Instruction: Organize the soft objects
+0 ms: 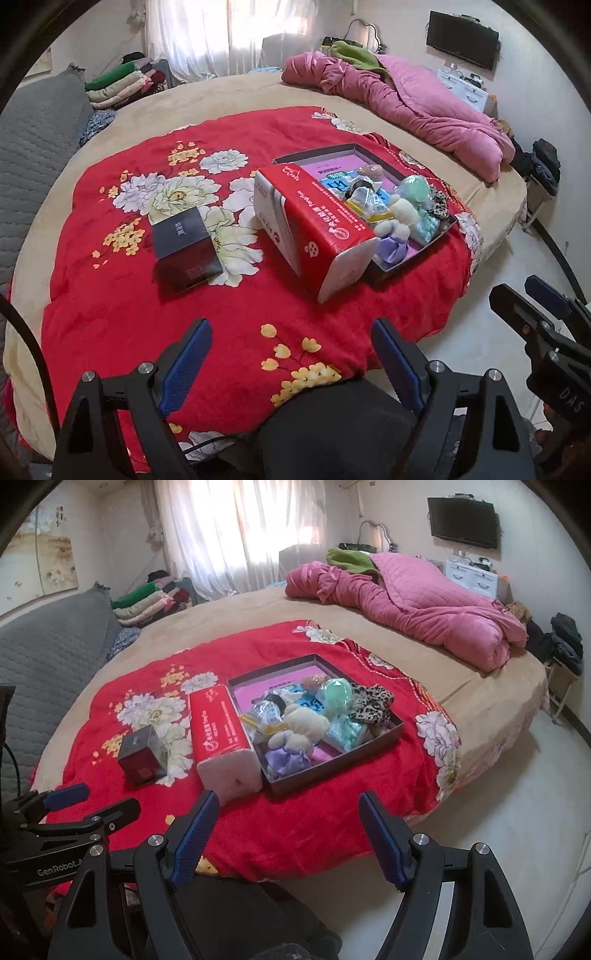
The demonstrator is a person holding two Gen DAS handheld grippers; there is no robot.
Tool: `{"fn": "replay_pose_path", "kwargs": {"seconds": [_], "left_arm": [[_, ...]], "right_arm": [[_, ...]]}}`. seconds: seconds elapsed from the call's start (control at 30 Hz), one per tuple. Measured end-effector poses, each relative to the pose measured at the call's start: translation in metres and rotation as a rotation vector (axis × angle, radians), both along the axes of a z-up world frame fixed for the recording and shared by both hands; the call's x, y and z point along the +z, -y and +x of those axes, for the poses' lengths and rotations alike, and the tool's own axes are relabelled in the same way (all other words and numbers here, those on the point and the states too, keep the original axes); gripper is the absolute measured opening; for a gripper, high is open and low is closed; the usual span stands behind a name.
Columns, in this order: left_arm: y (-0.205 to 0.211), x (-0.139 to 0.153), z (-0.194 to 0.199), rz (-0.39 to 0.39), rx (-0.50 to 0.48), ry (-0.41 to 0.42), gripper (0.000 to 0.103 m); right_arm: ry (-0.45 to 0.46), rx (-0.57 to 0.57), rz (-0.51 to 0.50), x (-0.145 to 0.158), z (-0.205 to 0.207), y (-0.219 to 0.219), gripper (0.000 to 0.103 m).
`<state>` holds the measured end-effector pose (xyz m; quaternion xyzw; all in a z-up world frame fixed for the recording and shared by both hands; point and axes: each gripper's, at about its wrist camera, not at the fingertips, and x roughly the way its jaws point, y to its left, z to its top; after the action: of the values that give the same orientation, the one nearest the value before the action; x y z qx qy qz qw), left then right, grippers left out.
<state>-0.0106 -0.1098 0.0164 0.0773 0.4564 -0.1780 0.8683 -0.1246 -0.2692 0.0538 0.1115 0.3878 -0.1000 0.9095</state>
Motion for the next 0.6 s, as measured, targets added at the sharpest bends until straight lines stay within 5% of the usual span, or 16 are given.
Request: {"fn": "replay_pose_path", "kwargs": {"seconds": [0.6], "left_arm": [[-0.001, 0.0009, -0.001, 0.003, -0.002, 0.002, 0.087]], "right_arm": [[-0.012, 0.001, -0.004, -0.0051, -0.0052, -0.0068, 0.079]]}}
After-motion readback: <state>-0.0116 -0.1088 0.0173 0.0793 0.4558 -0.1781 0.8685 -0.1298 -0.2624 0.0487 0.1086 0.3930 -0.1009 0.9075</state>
